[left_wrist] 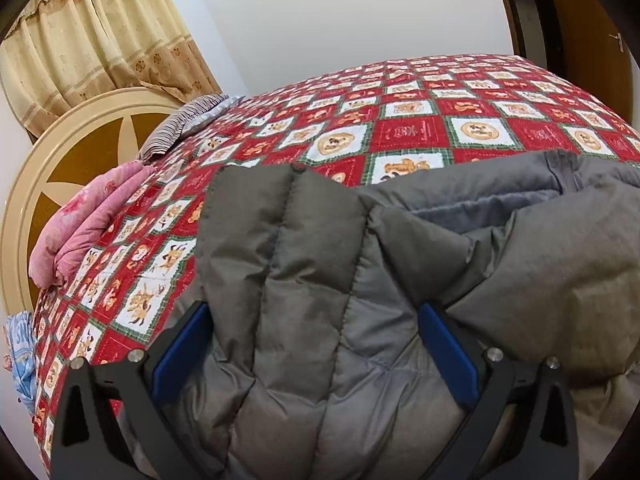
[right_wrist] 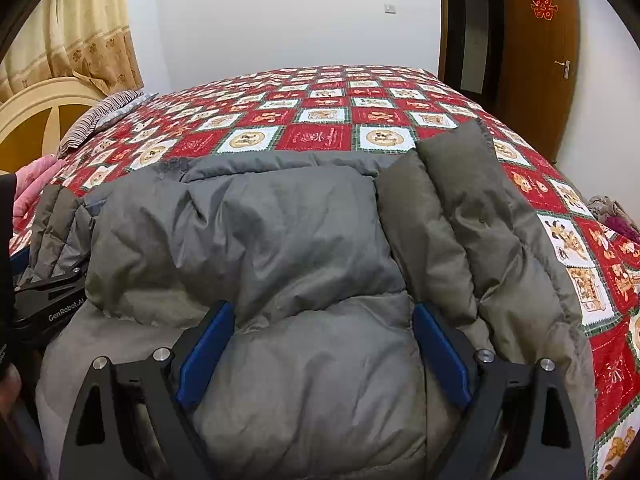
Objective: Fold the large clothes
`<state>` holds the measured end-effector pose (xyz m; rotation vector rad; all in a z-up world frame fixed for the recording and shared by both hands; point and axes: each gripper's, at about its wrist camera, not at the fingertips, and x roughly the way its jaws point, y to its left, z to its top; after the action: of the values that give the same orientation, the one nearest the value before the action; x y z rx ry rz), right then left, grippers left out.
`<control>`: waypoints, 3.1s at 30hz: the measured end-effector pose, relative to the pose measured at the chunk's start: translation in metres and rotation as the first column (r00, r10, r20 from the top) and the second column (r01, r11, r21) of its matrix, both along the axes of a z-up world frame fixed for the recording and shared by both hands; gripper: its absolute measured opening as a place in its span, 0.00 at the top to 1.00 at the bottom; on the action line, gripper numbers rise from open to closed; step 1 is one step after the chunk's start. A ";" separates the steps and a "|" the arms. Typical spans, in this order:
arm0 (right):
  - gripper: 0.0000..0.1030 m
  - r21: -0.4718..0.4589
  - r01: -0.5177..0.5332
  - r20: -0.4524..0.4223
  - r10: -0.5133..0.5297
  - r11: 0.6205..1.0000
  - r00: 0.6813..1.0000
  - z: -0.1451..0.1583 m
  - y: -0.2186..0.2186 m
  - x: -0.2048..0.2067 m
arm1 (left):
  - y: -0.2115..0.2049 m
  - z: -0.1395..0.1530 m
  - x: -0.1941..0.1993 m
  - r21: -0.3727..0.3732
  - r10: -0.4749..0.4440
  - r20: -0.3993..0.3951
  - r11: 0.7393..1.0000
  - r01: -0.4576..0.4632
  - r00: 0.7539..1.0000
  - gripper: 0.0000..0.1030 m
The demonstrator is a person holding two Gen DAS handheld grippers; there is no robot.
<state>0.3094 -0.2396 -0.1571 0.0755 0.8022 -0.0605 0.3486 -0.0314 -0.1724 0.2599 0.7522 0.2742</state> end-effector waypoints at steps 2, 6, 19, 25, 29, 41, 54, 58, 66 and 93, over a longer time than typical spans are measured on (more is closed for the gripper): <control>0.10 -0.009 0.001 -0.012 -0.001 1.000 1.000 -0.002 0.001 0.002 | 0.000 -0.001 0.001 -0.003 0.000 -0.004 1.000 0.000 1.000 0.00; 0.09 -0.015 0.000 -0.031 -0.001 1.000 1.000 -0.005 0.002 0.006 | 0.002 -0.002 0.002 -0.007 0.001 -0.010 1.000 -0.001 1.000 0.00; 0.07 -0.072 -0.002 -0.085 -0.004 0.997 0.996 -0.013 0.008 0.013 | 0.001 -0.004 0.004 -0.001 0.002 -0.022 1.000 -0.002 1.000 0.00; 0.07 -0.112 0.008 -0.100 -0.019 0.994 0.995 -0.001 0.013 0.006 | 0.008 0.022 -0.017 -0.043 -0.011 -0.010 0.999 0.010 1.000 0.00; 0.07 -0.039 0.011 0.010 -0.011 0.999 1.000 0.033 0.034 -0.022 | 0.014 0.052 -0.064 -0.021 -0.042 0.153 0.999 0.045 0.987 0.00; 0.07 -0.139 -0.062 -0.052 0.055 0.988 0.997 -0.008 0.078 -0.009 | 0.032 0.002 -0.033 -0.064 0.002 0.011 0.998 -0.001 1.000 0.00; 0.05 -0.166 -0.064 -0.082 0.051 0.984 0.995 -0.017 0.083 -0.004 | 0.027 -0.005 -0.029 -0.044 0.011 -0.009 0.999 -0.012 1.000 0.00; 0.05 -0.170 -0.070 -0.096 0.054 0.983 0.994 -0.014 0.083 -0.003 | 0.026 -0.006 -0.028 -0.037 0.011 -0.015 0.999 -0.012 1.000 0.00; 0.05 -0.182 -0.088 -0.028 0.085 0.979 0.996 0.011 0.087 -0.059 | 0.025 -0.007 -0.028 -0.040 0.013 -0.011 0.999 -0.014 1.000 0.00; 0.03 -0.295 -0.103 0.055 0.125 0.950 0.991 -0.020 0.103 -0.129 | 0.102 -0.003 -0.176 -0.298 0.147 -0.056 0.942 -0.157 0.988 0.00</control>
<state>0.1800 -0.1369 -0.1770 -0.2477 0.7154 -0.0660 0.1731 0.0704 -0.1751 -0.0848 0.8369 0.2971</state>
